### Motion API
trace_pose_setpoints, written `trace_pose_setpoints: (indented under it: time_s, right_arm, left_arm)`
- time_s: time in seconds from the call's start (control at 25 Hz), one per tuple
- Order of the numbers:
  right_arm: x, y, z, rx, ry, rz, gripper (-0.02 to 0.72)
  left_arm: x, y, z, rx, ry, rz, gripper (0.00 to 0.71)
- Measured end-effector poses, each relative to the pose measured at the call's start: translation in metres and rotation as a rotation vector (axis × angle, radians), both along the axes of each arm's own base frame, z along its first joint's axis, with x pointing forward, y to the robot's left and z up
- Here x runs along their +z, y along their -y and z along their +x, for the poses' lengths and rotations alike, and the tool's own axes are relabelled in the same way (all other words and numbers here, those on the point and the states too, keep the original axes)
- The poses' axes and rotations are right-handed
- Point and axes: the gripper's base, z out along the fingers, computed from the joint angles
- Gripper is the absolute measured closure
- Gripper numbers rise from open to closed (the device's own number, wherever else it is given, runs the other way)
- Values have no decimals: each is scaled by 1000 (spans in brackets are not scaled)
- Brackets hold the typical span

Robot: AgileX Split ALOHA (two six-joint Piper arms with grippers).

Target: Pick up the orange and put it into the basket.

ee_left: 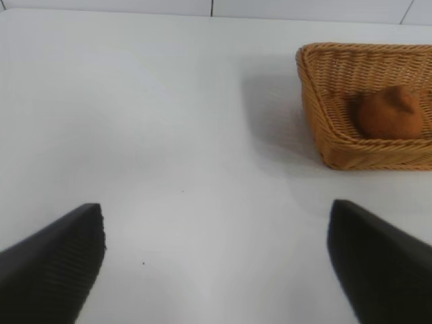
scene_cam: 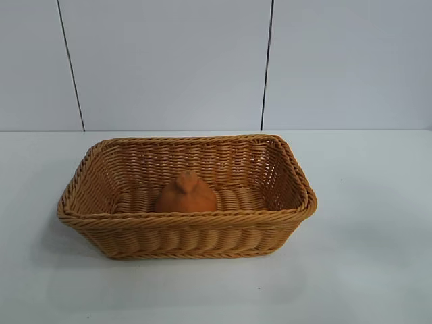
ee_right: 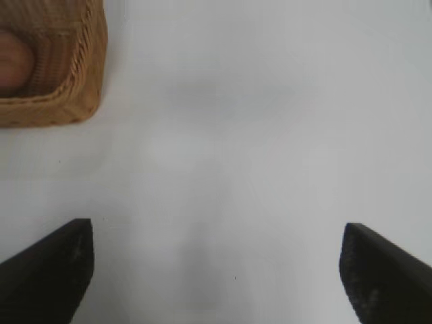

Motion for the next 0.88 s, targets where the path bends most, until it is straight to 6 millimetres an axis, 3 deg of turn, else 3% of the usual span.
trace_pose_setpoints:
  time_s: [0.36, 0.88]
  right_arm:
    - [1, 2, -37, 0, 232, 11, 23]
    - [1, 3, -40, -6, 251, 0, 23]
  left_arm:
    - [0, 0, 0, 0, 0, 0, 71]
    - [0, 0, 0, 0, 0, 0, 71]
